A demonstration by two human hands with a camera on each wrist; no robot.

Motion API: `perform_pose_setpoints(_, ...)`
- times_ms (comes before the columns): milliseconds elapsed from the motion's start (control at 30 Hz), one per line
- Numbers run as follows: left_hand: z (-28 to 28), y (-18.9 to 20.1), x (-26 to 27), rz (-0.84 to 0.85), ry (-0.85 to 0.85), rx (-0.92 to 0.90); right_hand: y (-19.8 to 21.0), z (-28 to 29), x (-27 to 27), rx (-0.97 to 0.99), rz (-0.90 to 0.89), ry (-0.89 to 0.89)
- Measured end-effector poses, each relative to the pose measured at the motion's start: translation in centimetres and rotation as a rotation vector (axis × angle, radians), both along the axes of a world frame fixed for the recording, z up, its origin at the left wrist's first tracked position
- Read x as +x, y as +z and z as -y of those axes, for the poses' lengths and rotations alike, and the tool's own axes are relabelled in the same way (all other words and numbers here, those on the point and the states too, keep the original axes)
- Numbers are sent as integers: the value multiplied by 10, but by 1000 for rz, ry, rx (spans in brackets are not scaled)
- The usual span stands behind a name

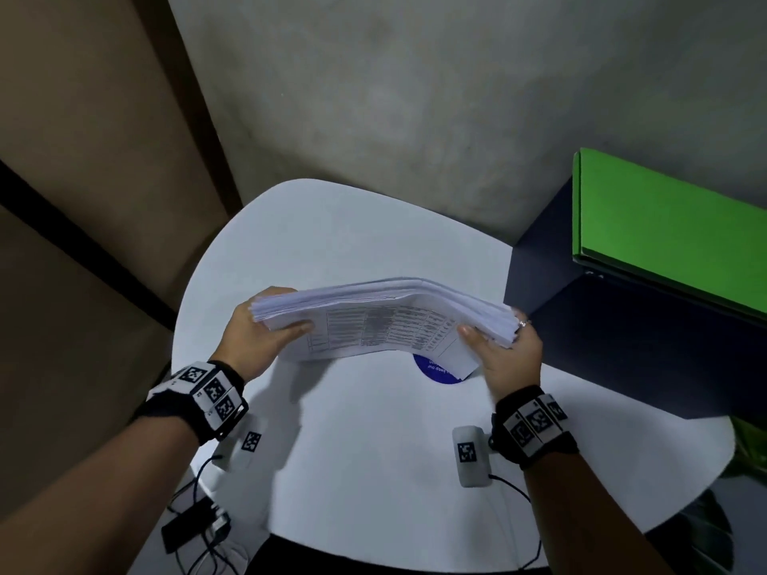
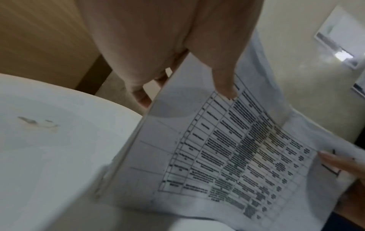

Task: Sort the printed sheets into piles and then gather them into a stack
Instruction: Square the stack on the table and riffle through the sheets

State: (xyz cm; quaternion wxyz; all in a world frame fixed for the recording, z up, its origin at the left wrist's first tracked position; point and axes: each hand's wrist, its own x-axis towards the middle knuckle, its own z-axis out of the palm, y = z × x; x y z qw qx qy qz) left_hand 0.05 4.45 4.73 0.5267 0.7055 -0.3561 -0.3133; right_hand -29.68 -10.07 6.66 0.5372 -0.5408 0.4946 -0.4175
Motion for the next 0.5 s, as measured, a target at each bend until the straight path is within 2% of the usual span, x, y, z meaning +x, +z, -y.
perform_pose_setpoints(67,-3,4,1,-35,-5,-38,5,-2,4,-43,43,-42)
perform_pose_setpoints(167,0,18,-4,-159,51,-193,14,-7,10,-128,141,-83)
perform_pose_setpoints(267,6,24,-11,-116,156,-235,18,-11,14,-222,45,-100)
perform_pose_setpoints(367,13,27,-15,-95,237,-221,19,-11,16,-235,-13,-103)
perform_pose_setpoints(500,17,29,-13,-87,268,-209,21,-8,18,-233,-55,-131)
